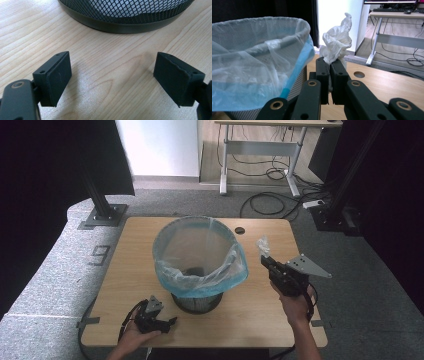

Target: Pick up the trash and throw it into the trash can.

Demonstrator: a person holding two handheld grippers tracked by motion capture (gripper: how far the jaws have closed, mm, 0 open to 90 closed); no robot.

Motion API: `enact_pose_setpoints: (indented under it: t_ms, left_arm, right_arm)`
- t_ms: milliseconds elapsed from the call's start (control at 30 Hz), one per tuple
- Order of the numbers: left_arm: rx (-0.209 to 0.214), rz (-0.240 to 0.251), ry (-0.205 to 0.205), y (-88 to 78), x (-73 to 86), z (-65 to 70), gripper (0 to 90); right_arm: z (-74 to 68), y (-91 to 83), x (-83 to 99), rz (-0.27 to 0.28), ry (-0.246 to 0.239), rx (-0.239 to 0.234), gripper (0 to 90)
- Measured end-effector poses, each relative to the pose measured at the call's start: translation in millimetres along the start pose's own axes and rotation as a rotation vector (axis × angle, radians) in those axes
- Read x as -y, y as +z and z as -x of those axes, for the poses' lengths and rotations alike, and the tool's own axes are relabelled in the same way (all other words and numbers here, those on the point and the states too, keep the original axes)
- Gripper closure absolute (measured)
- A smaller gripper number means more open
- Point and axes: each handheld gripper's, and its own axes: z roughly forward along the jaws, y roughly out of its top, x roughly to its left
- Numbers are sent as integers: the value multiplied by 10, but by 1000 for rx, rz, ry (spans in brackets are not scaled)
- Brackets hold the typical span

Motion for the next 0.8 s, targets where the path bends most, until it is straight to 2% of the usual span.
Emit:
enact_pose_setpoints:
  t_ms: [367, 800]
  left_arm:
    - [0, -4, 2, -2, 0, -2, 147]
    - [0, -5, 4, -3, 0, -3, 147]
  right_arm:
    - [-85, 122, -217, -1, -31, -11, 856]
    - [-200, 323, -318, -16, -46, -36, 856]
